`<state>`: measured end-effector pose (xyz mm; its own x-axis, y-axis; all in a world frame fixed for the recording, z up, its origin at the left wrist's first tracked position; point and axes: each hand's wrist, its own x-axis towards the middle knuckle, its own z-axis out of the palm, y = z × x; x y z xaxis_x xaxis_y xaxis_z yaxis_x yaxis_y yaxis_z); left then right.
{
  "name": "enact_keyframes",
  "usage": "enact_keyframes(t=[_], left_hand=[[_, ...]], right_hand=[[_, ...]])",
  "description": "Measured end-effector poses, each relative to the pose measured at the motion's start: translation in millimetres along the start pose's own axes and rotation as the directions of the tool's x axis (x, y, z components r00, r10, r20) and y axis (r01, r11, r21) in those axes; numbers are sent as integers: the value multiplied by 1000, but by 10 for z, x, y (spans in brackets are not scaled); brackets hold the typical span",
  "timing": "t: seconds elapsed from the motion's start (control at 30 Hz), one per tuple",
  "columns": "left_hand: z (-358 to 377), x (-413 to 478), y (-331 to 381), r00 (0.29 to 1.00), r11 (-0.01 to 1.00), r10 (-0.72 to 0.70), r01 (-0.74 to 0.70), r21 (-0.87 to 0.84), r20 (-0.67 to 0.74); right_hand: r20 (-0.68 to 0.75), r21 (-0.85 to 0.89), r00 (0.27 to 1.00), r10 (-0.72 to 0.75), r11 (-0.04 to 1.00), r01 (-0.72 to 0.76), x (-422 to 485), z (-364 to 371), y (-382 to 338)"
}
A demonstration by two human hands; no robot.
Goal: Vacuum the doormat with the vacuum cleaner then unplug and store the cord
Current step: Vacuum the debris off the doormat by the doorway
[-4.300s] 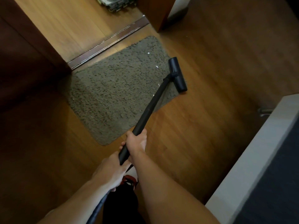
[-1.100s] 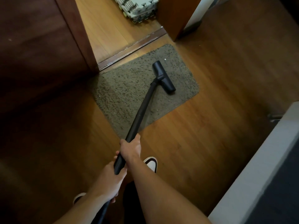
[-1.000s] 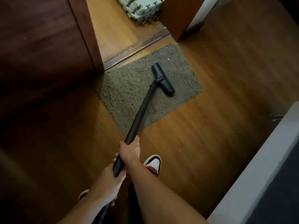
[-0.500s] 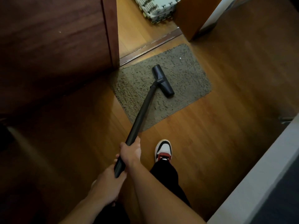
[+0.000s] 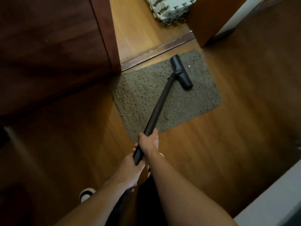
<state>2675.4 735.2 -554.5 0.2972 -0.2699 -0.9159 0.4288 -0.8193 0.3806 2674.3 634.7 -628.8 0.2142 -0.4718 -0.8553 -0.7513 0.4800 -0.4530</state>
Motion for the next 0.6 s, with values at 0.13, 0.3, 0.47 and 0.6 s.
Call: enact_keyframes(t=[0.13, 0.3, 0.47, 0.6], left_hand=[[136, 219, 389, 999, 999, 43, -43, -17, 24], [196, 471, 811, 998, 997, 58, -59, 56, 13], [268, 648, 1084, 997, 996, 75, -75, 51, -5], [373, 697, 1219, 997, 997, 76, -76, 2, -1]], right_hand=[[-3, 12, 1000, 2, 1000, -2, 296, -268, -276], [-30, 57, 999, 11, 998, -9, 604, -484, -603], [-43, 84, 999, 11, 996, -7, 818, -629, -842], [-70, 69, 998, -6, 998, 11, 880, -778, -962]])
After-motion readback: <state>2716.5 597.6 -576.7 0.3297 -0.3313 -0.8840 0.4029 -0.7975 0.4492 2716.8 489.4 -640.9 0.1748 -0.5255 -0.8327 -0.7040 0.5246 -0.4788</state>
